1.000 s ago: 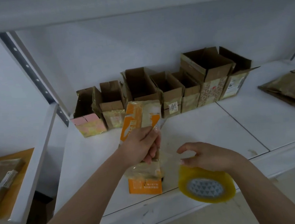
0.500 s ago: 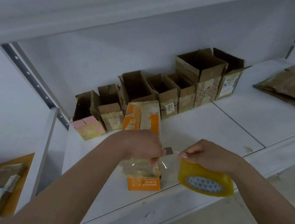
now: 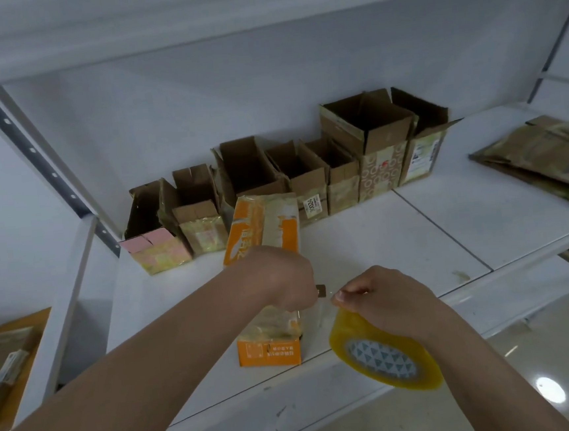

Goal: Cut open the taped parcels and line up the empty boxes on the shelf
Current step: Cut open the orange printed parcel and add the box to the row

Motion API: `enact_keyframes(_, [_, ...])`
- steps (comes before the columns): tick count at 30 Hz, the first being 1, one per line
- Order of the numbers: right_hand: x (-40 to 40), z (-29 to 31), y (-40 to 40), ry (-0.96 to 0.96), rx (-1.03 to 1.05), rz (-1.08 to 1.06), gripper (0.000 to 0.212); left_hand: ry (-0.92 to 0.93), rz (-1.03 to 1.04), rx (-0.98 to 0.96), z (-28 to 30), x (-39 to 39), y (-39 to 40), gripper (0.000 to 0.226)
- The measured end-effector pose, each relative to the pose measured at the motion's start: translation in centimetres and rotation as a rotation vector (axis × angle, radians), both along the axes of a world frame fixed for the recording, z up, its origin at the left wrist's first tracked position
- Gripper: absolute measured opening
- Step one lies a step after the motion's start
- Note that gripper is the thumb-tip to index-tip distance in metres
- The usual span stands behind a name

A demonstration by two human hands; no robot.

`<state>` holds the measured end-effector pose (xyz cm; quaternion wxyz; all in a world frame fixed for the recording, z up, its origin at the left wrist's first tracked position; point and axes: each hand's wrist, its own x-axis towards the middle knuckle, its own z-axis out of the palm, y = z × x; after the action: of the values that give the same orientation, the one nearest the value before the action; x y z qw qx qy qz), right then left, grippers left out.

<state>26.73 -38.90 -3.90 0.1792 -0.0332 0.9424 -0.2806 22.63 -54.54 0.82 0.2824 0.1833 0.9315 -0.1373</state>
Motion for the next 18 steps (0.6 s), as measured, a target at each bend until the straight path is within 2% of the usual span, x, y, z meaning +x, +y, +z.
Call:
enact_keyframes(4, [0.3, -0.3, 0.4, -0.022, -0.028, -0.018, 0.026, -0.014, 0.022, 0.054, 0.1, 0.1, -0.6, 0.038])
enact_keyframes(8, [0.1, -1.3, 1.1, -0.076, -0.120, -0.080, 0.022, -0.118, 0.131, 0.412, 0.7, 0.0, -2.9, 0.045])
enact_keyframes(11, [0.0, -2.1, 1.2, -0.140, -0.243, -0.127, 0.020, -0.072, 0.263, 0.584, 0.3, 0.1, -4.3, 0.046])
enact_keyframes(14, [-0.1, -2.7, 0.8, -0.220, -0.345, -0.148, 0.016, -0.006, 0.330, 0.608, -0.3, 0.3, -4.1, 0.043])
enact_keyframes(18, [-0.2, -3.3, 0.4, -0.266, -0.421, -0.155, 0.012, 0.172, 0.332, 0.492, -1.4, 0.2, -3.2, 0.026])
